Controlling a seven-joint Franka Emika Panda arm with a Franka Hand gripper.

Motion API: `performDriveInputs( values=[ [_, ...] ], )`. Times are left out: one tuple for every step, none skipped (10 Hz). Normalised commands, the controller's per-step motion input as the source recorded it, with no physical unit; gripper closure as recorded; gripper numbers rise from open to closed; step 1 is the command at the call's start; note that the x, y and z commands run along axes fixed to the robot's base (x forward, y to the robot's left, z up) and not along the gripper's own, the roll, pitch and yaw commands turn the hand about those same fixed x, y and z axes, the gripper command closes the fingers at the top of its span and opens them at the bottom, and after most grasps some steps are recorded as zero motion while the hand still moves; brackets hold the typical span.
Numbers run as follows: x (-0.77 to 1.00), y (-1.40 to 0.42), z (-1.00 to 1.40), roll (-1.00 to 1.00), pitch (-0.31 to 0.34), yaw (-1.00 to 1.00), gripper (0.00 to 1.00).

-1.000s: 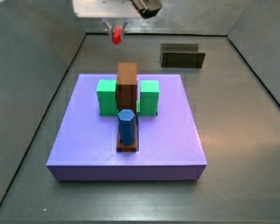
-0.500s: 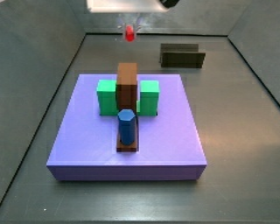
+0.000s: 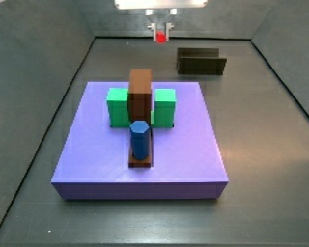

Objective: Pick up the red object. Move up. Place the red object on the fixture. Regrasp the red object. Move to above the board. Insert the red object.
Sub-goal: Place the red object on the fixture.

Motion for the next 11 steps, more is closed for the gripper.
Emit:
performDriveInputs(
  values=[
    [0.47, 0.0, 0.18, -1.0, -0.331, -0.33, 1.0],
    [0.47, 0.0, 0.17, -1.0, -0.334, -0.32, 1.0],
    [0.47, 0.0, 0.16, -1.0, -0.346, -0.32, 1.0],
    [0.46, 0.0, 0.14, -1.0, -0.406, -0.31, 1.0],
    [0.47, 0.0, 0.13, -1.0, -0.386, -0.29, 1.0],
    [0.55, 0.0, 0.04, -1.0, -0.311, -0.19, 1.0],
    [0.63, -0.1, 0.0, -0.73, 0.0, 0.0, 1.0],
    [0.62, -0.14, 0.0, -0.58, 0.217, 0.26, 1.0],
    [0.52, -0.02, -0.08, -0.59, 0.389, 0.28, 1.0],
    [0.43, 0.0, -0.23, -0.51, 0.231, 0.37, 1.0],
    [0.27, 0.0, -0.3, -0.3, 0.014, 0.33, 1.0]
  ],
)
